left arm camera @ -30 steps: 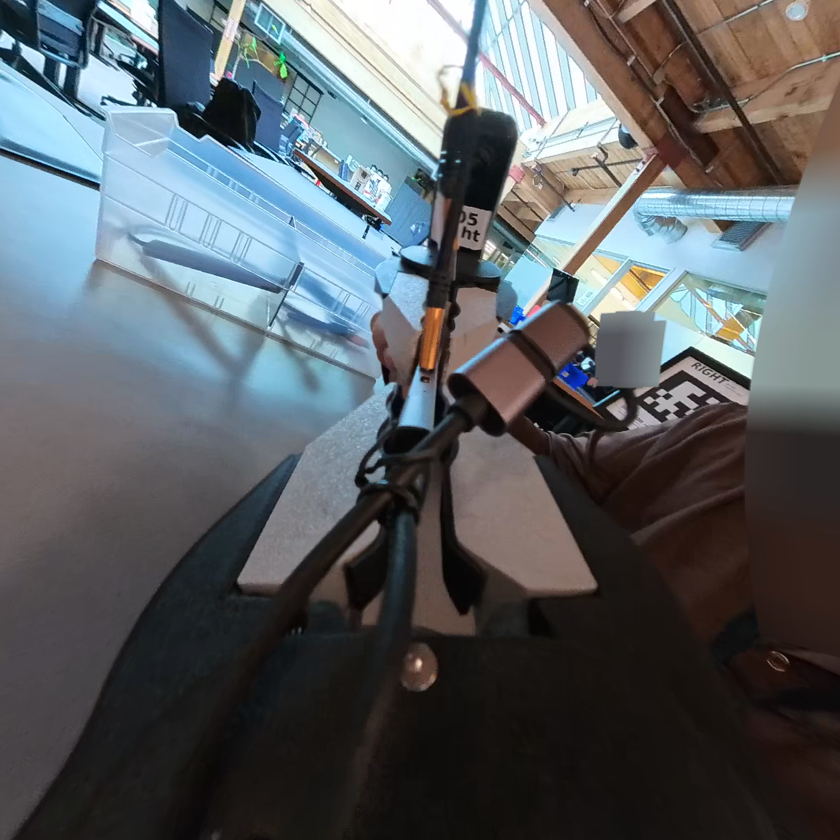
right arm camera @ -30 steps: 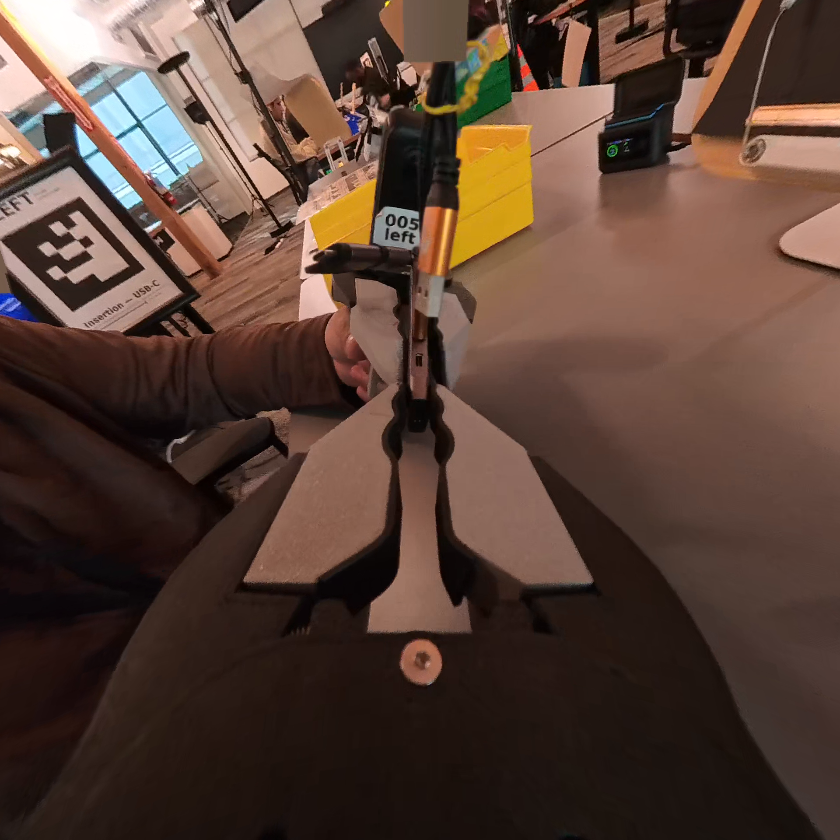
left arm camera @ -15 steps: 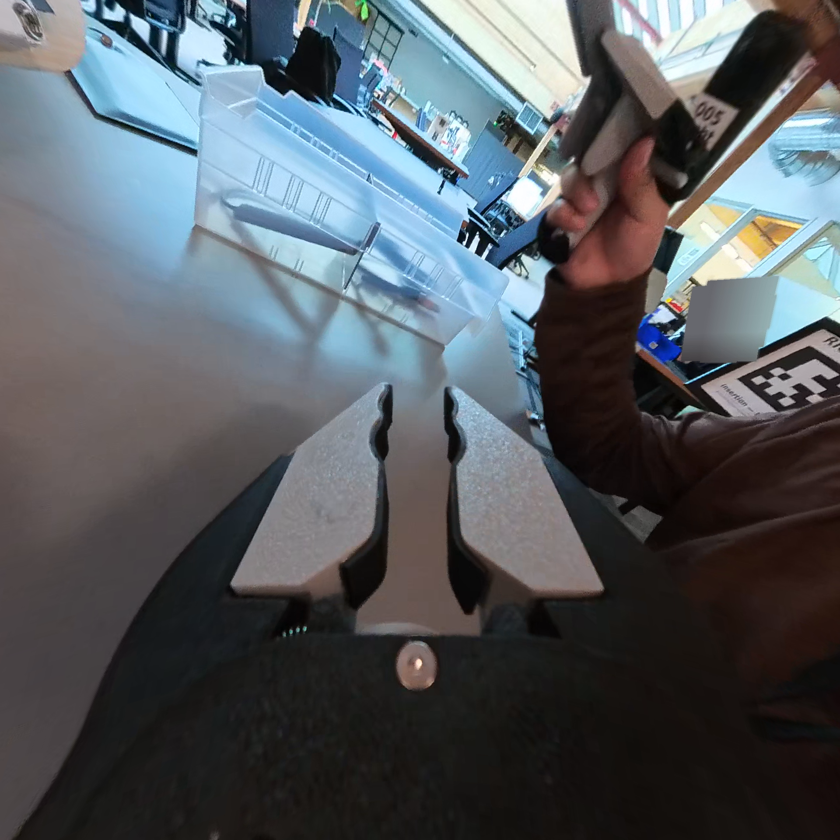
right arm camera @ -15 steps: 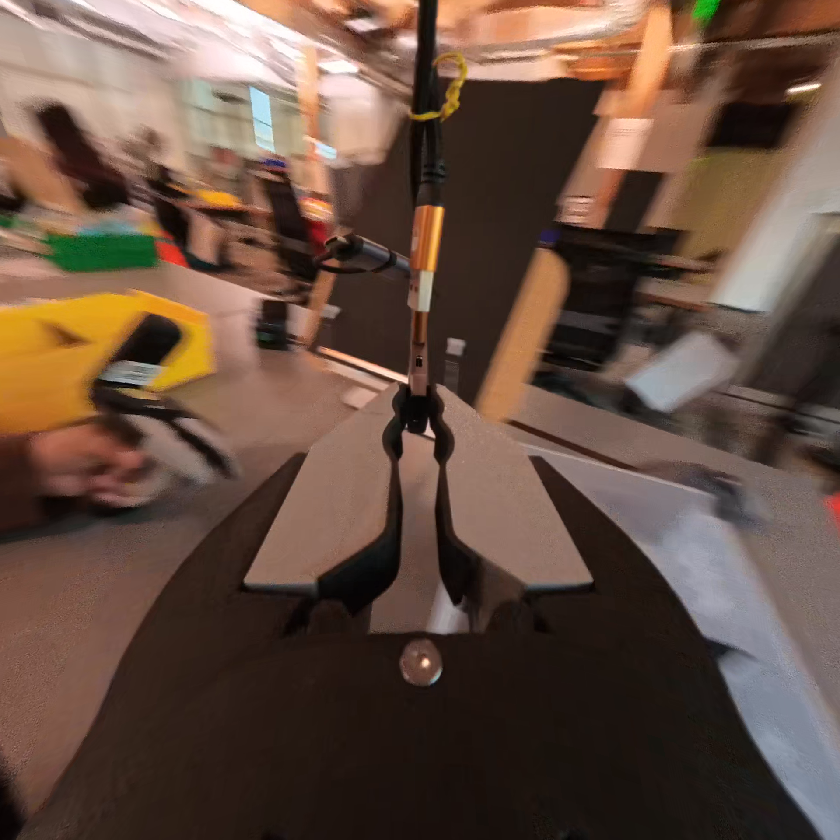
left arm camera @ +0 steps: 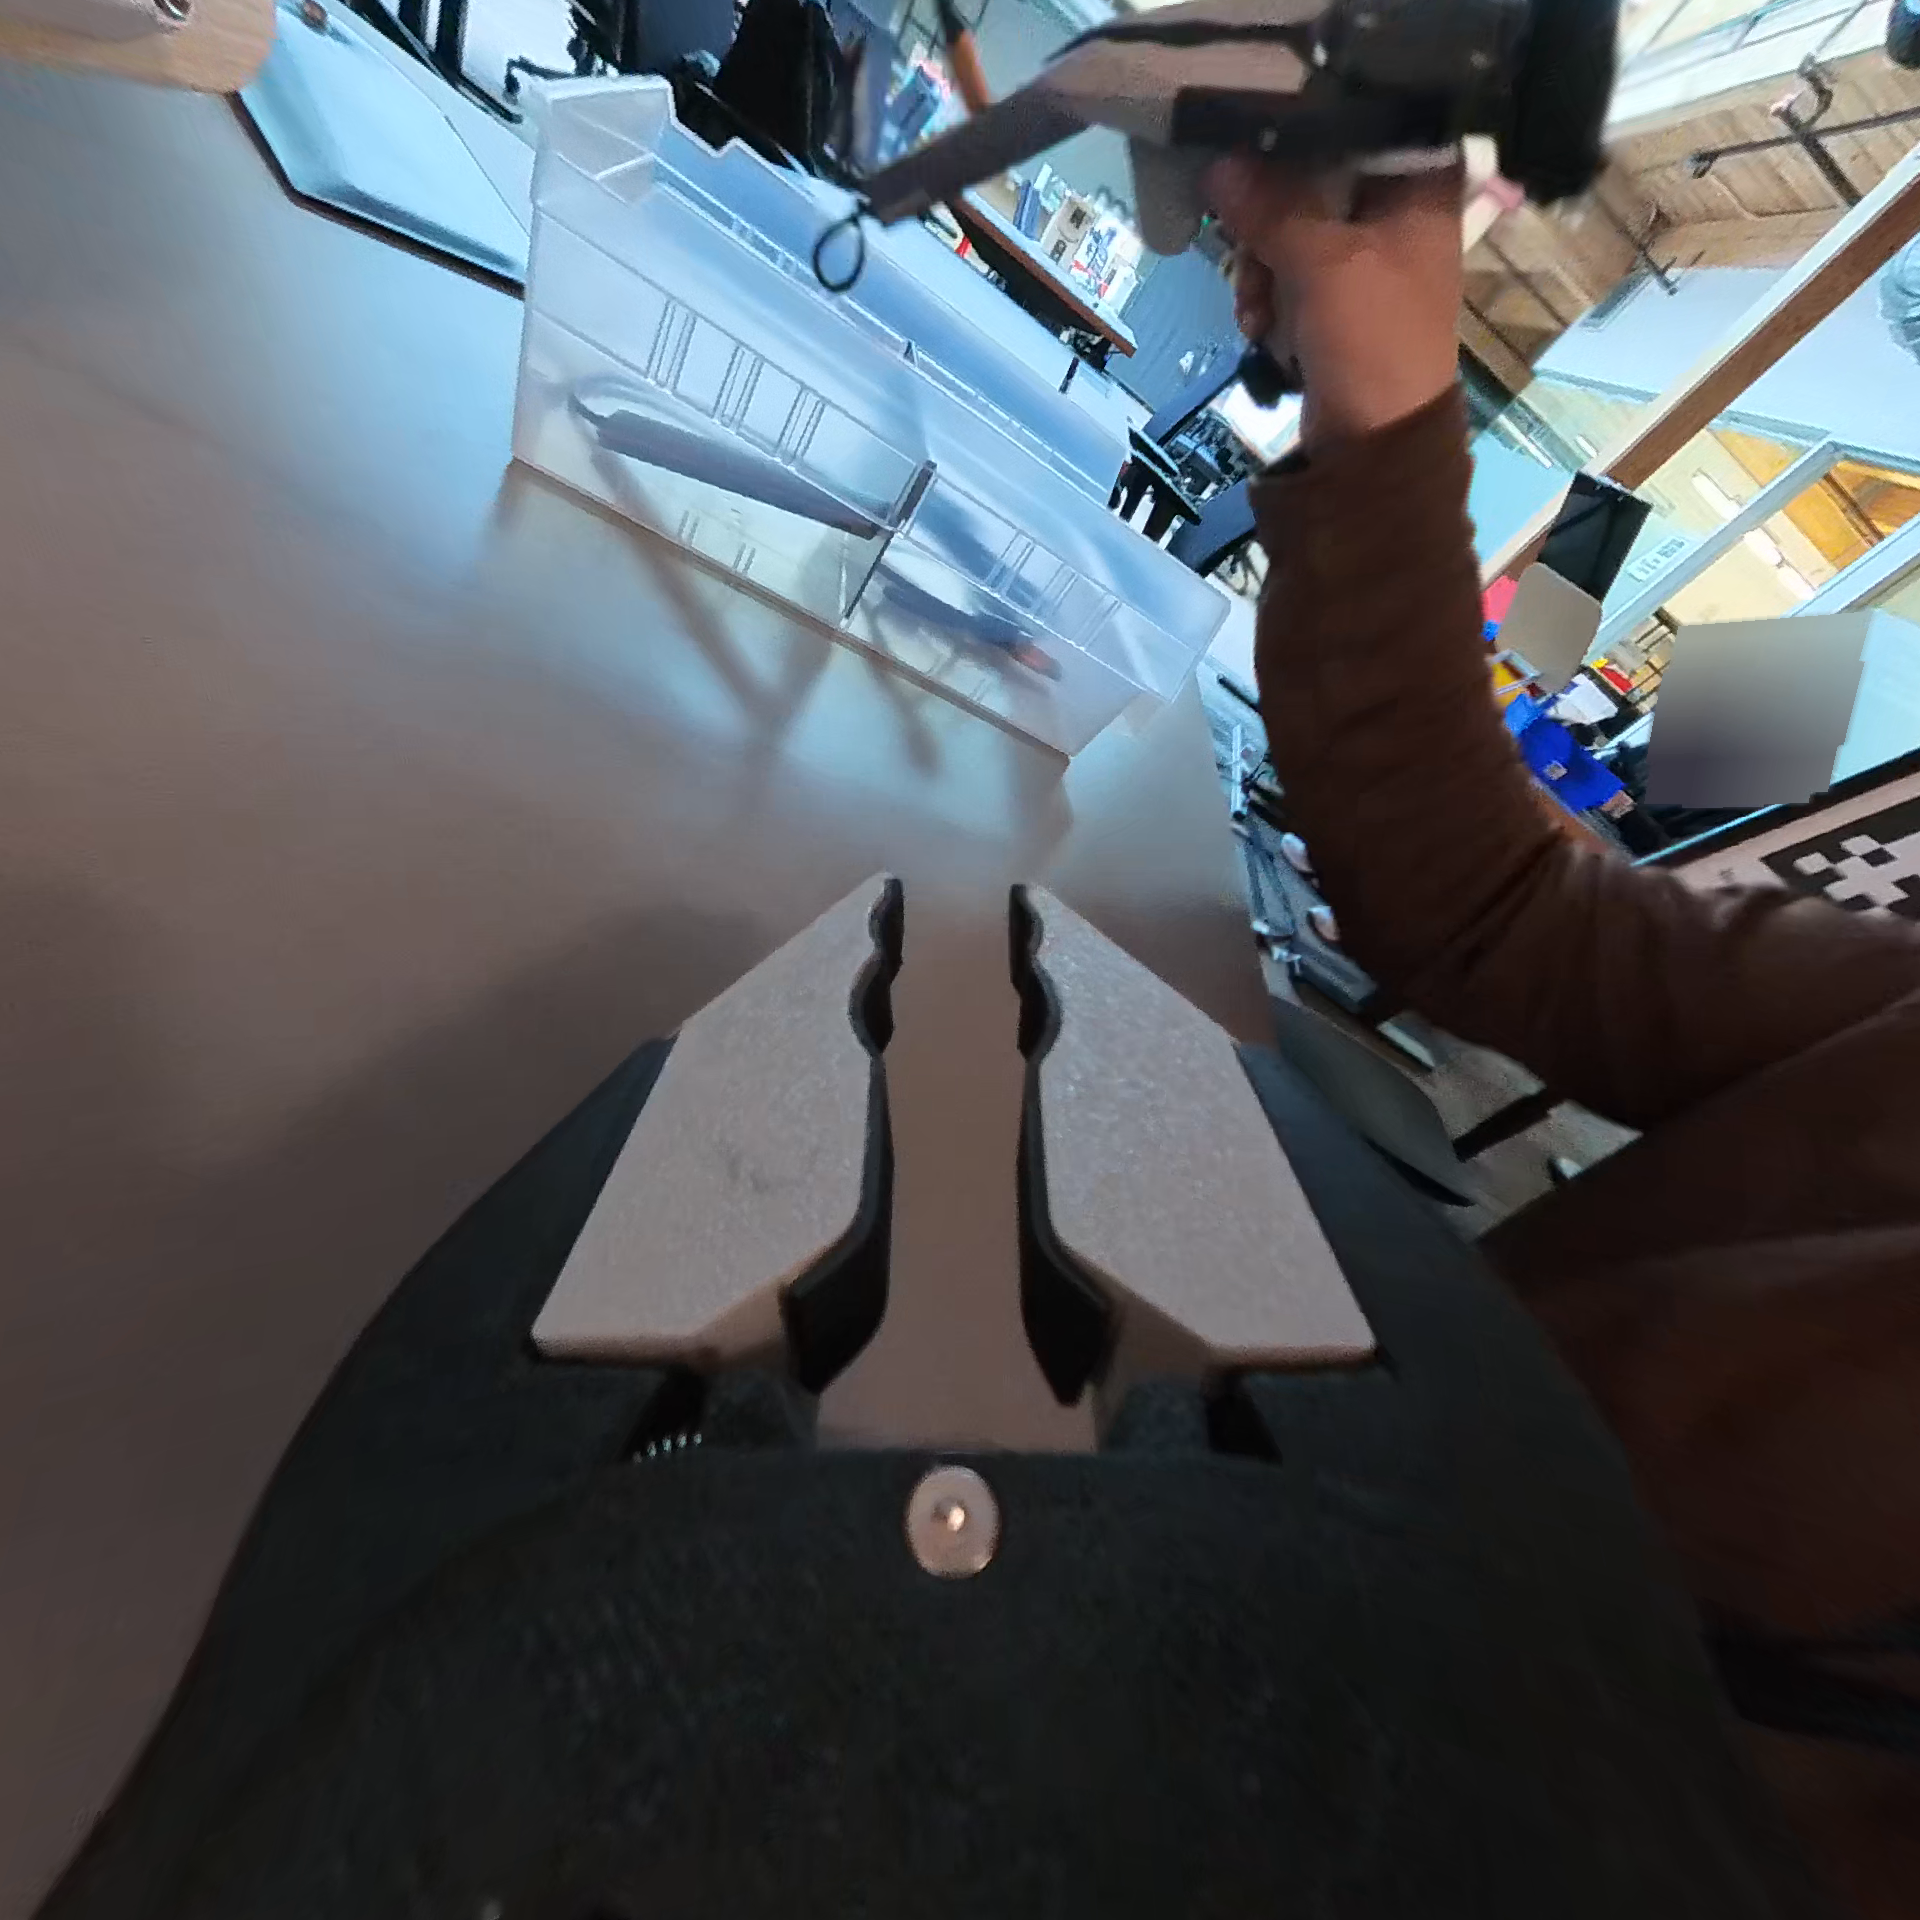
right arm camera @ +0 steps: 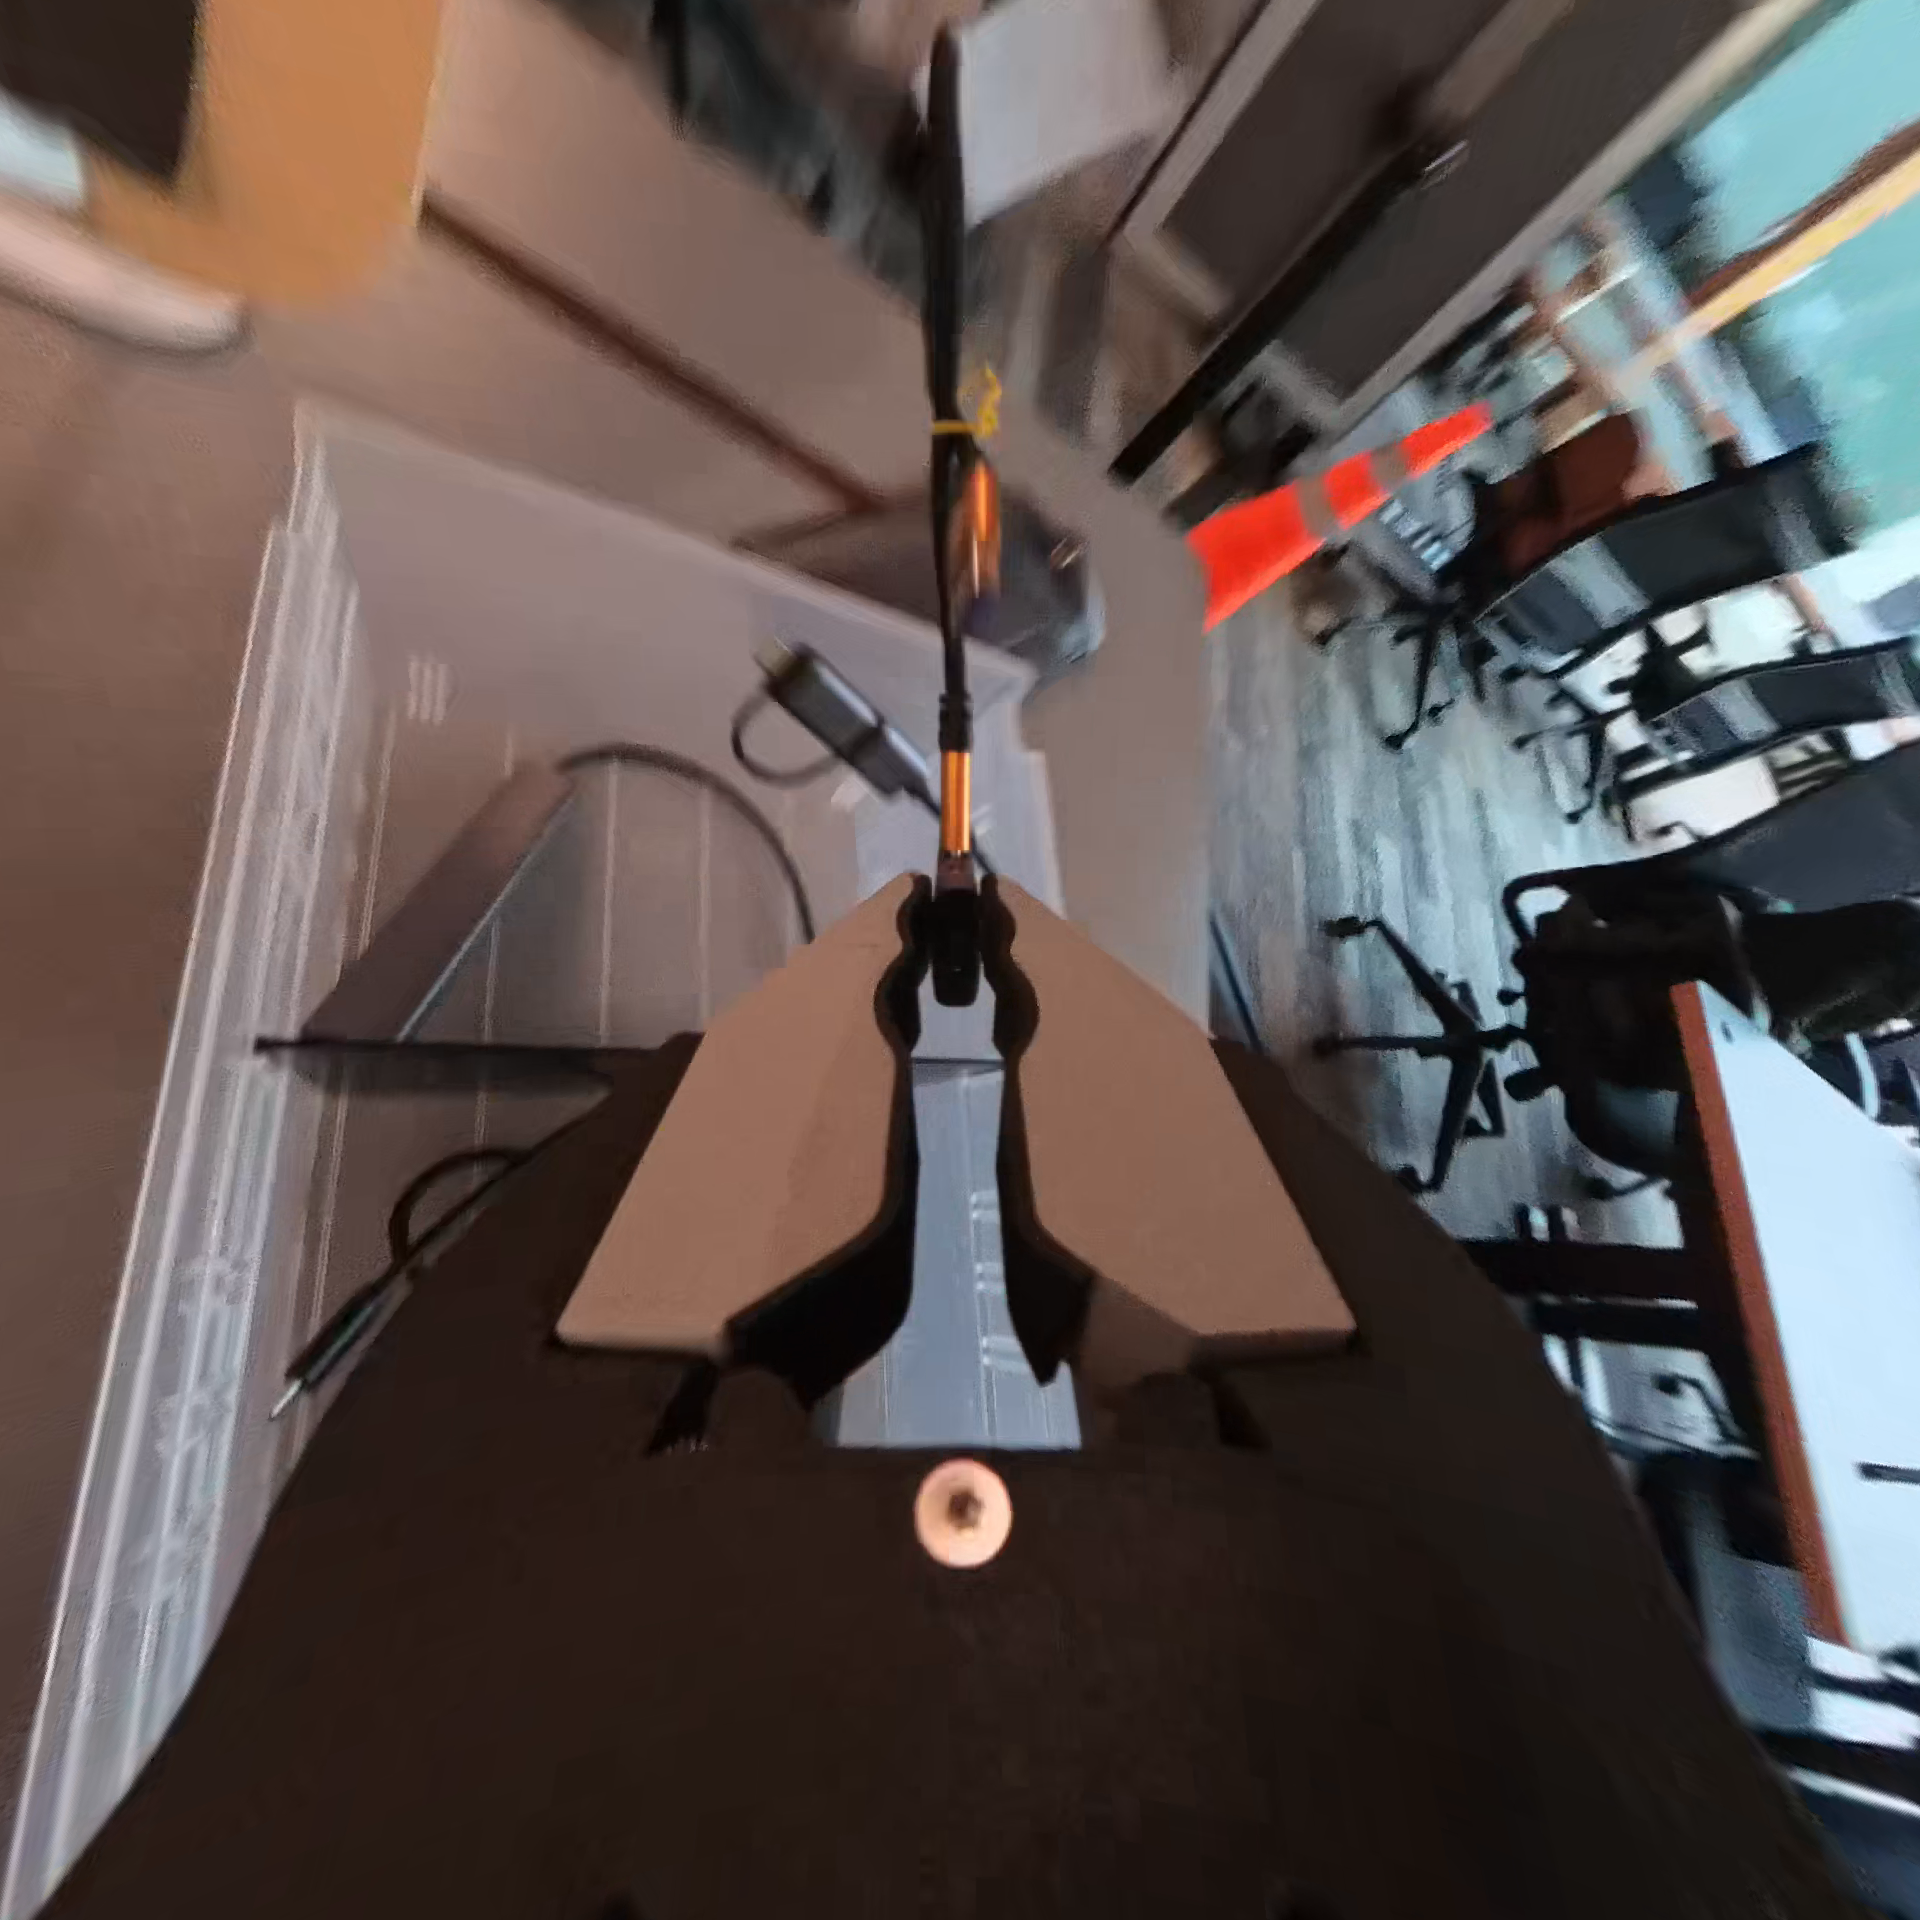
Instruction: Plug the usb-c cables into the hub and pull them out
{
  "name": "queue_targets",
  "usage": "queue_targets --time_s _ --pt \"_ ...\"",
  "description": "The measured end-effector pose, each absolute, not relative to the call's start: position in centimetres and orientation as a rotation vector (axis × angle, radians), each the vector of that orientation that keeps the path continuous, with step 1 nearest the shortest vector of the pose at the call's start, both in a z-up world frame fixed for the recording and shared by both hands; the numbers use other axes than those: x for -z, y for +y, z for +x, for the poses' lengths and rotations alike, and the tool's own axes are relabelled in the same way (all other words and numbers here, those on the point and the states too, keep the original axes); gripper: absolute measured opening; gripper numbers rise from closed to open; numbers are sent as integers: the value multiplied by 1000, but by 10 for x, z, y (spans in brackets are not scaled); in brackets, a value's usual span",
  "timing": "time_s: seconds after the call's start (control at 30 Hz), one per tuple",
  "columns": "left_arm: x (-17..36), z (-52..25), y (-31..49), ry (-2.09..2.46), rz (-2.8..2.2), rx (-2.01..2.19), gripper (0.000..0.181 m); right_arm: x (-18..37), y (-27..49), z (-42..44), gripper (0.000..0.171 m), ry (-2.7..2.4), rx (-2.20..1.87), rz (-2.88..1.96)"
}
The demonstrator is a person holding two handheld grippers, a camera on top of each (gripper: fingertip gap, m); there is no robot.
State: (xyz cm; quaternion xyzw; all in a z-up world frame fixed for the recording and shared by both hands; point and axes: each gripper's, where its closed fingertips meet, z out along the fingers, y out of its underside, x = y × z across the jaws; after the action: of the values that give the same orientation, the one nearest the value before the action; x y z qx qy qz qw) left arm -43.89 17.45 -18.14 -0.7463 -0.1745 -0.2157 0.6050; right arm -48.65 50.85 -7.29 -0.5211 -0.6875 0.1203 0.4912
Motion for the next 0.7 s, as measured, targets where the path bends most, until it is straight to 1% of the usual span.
queue_targets --time_s 0.07,0.13,0.23,0.3,0.37,0.5,0.53,0.57,0.67,0.7 --pt "187 -440 175 -406 -1766 471 13 99 503 -501 8 -1829 -131 -1263" --pt "190 -437 177 -390 -1794 456 14 123 495 -513 9 -1953 12 -1216" --pt "191 -434 177 -364 -1818 431 14 173 470 -513 17 -2221 114 -1261" --pt "192 -434 177 -359 -1831 422 14 193 460 -514 19 -2312 159 -1264" --pt "193 -434 176 -365 -1832 425 15 202 460 -518 21 -2340 162 -1277" --pt "195 -432 176 -365 -1845 448 16 210 453 -519 21 -2429 -8 -1422" --pt "196 -431 177 -361 -1849 450 16 212 450 -517 12 -2466 -52 -1467" --pt "196 -430 177 -356 -1854 452 16 214 448 -516 10 -2491 -98 -1515" --pt "197 -427 178 -342 -1869 455 17 215 449 -516 9 -2521 -179 -1612" --pt "197 -426 178 -339 -1869 457 17 214 453 -515 4 -2511 -172 -1640"
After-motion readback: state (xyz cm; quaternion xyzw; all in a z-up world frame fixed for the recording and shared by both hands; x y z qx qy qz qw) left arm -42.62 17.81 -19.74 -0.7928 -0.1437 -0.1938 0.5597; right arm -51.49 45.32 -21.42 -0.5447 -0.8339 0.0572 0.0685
